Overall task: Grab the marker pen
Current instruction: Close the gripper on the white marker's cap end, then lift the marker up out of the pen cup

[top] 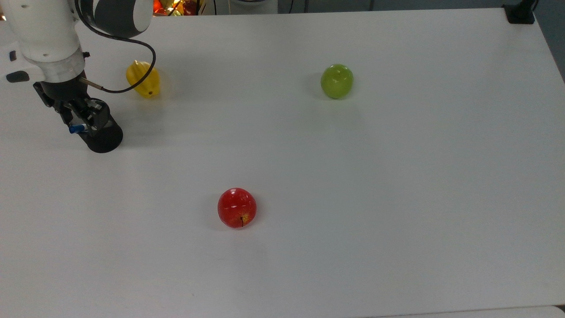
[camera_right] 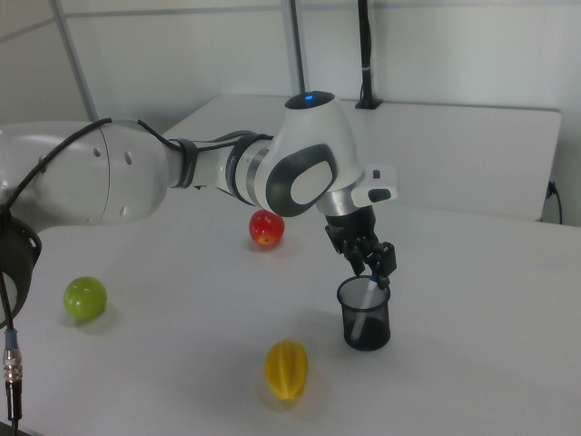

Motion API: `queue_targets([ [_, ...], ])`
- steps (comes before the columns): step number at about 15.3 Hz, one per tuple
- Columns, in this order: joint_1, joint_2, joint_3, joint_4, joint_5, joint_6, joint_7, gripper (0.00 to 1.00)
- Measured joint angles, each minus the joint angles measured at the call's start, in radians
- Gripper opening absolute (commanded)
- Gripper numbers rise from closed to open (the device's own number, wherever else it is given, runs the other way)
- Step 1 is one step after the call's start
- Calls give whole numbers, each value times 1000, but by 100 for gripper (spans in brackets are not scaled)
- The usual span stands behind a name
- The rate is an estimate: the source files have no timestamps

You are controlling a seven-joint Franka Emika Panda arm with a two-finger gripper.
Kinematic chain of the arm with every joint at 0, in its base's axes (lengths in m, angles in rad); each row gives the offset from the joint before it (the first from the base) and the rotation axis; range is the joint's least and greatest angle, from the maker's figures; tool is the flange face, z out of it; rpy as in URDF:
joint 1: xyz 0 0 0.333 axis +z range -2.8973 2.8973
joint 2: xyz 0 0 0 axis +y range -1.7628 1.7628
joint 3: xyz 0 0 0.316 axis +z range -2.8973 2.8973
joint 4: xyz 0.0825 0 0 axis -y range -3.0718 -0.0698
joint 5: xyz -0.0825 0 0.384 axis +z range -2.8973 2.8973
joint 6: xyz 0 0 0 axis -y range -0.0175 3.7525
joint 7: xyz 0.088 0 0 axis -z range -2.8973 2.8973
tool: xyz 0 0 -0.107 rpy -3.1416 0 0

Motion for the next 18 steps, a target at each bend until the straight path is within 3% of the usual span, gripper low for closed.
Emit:
queue_targets([
  [3,0,0,0,3,0,1,0,21],
  [6,-1,0,-1,5,0,1,0,16],
  [15,-25,-20,-3,41,1,3,0,15],
  [18,-45,-53,-4,43,44,3,0,15],
])
